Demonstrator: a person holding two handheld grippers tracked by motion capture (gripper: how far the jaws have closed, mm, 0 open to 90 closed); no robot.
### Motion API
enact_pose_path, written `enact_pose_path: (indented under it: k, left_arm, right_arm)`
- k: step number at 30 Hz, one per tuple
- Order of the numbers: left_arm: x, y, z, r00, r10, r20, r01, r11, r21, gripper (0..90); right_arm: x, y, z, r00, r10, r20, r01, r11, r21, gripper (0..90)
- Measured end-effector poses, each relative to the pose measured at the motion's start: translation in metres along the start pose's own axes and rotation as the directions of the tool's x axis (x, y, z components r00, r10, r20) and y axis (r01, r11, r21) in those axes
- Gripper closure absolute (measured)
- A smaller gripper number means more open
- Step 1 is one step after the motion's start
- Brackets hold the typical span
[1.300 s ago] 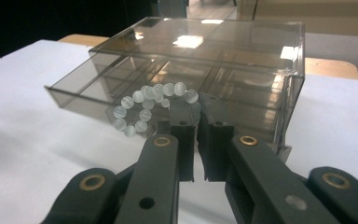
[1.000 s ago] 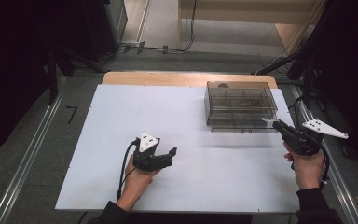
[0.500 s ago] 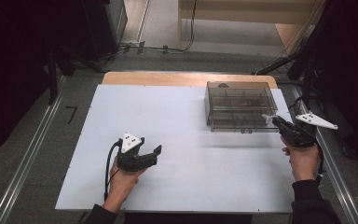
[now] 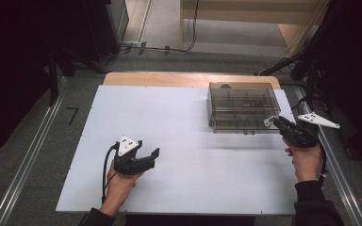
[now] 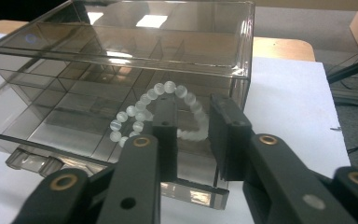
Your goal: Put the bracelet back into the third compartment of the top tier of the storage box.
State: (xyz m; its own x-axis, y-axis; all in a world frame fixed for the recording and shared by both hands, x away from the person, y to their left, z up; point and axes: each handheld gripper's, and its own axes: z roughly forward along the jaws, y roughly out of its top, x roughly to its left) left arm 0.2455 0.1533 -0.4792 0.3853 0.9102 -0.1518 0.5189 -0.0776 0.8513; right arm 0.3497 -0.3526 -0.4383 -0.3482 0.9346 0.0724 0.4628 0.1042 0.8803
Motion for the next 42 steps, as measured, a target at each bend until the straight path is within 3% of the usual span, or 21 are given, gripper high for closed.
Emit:
enact_pose_path:
  k: [10, 24, 28, 31, 33, 42]
  left_arm:
    - [0.009, -0.003, -0.006, 0.9998, -0.011, -0.016, 0.011, 0.9999, -0.003, 27.7]
    - [0.021, -0.008, -0.016, 0.9966, -0.035, -0.074, 0.033, 0.9993, -0.018, 23.6]
    - [0.028, -0.011, -0.020, 0.9929, -0.054, -0.106, 0.050, 0.9982, -0.034, 23.6]
    - [0.034, -0.013, -0.024, 0.9890, -0.074, -0.128, 0.069, 0.9966, -0.046, 23.6]
    - [0.037, -0.015, -0.028, 0.9862, -0.088, -0.140, 0.080, 0.9950, -0.060, 23.6]
    - [0.052, -0.022, -0.044, 0.9758, -0.123, -0.181, 0.110, 0.9906, -0.081, 23.1]
  right_arm:
    - [-0.001, 0.003, -0.013, 0.9996, 0.007, -0.026, -0.007, 1.000, -0.023, 64.6]
    - [0.007, -0.005, -0.022, 0.9989, -0.004, -0.047, 0.003, 1.000, -0.014, 31.7]
    - [0.011, -0.011, -0.027, 0.9993, -0.015, -0.033, 0.015, 1.000, -0.007, 23.2]
    - [0.016, -0.018, -0.032, 0.9987, -0.045, 0.022, 0.046, 0.999, -0.012, 17.8]
    - [0.018, -0.022, -0.036, 0.9985, -0.044, 0.032, 0.044, 0.999, -0.011, 15.4]
    - [0.022, -0.040, -0.046, 0.9983, -0.036, 0.046, 0.033, 0.998, 0.052, 14.7]
